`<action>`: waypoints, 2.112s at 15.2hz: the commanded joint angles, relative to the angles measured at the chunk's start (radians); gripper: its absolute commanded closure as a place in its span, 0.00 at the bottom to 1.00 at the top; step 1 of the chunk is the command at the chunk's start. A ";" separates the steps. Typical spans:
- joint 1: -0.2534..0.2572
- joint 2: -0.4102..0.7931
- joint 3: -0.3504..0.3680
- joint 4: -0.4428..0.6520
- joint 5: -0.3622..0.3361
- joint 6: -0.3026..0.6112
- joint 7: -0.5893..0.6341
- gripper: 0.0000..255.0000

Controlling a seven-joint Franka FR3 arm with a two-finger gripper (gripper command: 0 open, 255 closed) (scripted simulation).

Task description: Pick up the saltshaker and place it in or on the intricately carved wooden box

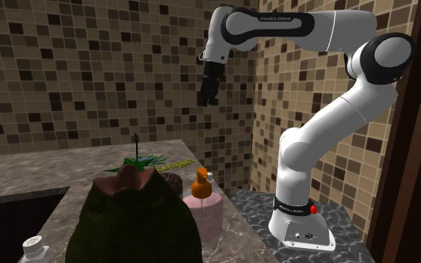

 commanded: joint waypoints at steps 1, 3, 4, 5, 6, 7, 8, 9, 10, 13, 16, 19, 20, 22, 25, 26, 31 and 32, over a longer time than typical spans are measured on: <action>0.000 0.000 0.000 0.000 0.000 0.000 0.000 0.00; 0.000 -0.017 0.016 -0.067 0.013 0.031 0.027 0.00; 0.001 -0.025 0.024 -0.100 0.020 0.046 0.041 0.00; 0.002 -0.032 0.032 -0.132 0.027 0.062 0.055 0.00; 0.004 -0.039 0.040 -0.163 0.035 0.078 0.068 0.00; 0.006 -0.044 0.049 -0.194 0.044 0.094 0.082 0.00; 0.008 -0.049 0.058 -0.224 0.053 0.110 0.096 0.00; 0.011 -0.053 0.067 -0.254 0.062 0.127 0.110 0.00; 0.015 -0.057 0.076 -0.283 0.072 0.144 0.124 0.00; 0.029 -0.061 0.106 -0.367 0.105 0.198 0.166 0.00; 0.050 -0.055 0.138 -0.445 0.144 0.258 0.209 0.00; 0.077 -0.035 0.173 -0.516 0.190 0.325 0.252 0.00; 0.083 -0.030 0.180 -0.528 0.199 0.339 0.260 0.00; 0.086 -0.016 0.184 -0.549 0.205 0.373 0.259 0.00; 0.092 0.009 0.191 -0.578 0.215 0.427 0.257 0.00; 0.094 0.018 0.193 -0.587 0.218 0.445 0.256 0.00; 0.097 0.034 0.196 -0.601 0.223 0.475 0.255 0.00; 0.097 0.034 0.196 -0.601 0.223 0.475 0.255 0.00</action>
